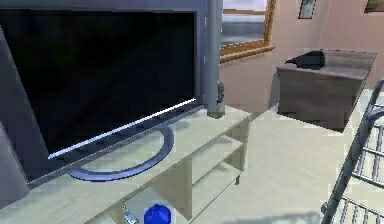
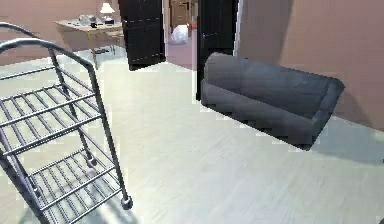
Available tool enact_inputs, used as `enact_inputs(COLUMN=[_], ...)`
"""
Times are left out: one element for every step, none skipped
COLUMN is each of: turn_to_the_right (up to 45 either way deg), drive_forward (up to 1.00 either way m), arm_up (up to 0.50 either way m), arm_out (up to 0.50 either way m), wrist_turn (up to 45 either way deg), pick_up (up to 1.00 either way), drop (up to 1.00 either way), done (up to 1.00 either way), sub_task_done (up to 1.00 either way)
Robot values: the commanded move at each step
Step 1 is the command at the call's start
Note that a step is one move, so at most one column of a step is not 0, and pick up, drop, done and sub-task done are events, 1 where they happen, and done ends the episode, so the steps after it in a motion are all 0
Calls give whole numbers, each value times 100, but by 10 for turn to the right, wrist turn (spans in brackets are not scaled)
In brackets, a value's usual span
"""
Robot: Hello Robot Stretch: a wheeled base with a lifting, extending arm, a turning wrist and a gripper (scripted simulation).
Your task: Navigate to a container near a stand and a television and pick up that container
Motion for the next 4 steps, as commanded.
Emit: enact_inputs(turn_to_the_right=[420, 0, -450, -450], drive_forward=[0, 10, 0, 0], arm_up=[0, 0, 0, 0], arm_out=[0, 0, 0, 0], wrist_turn=[0, 0, 0, 0], pick_up=[0, 0, 0, 0], drop=[0, 0, 0, 0], done=[0, 0, 0, 0], sub_task_done=[0, 0, 0, 0])
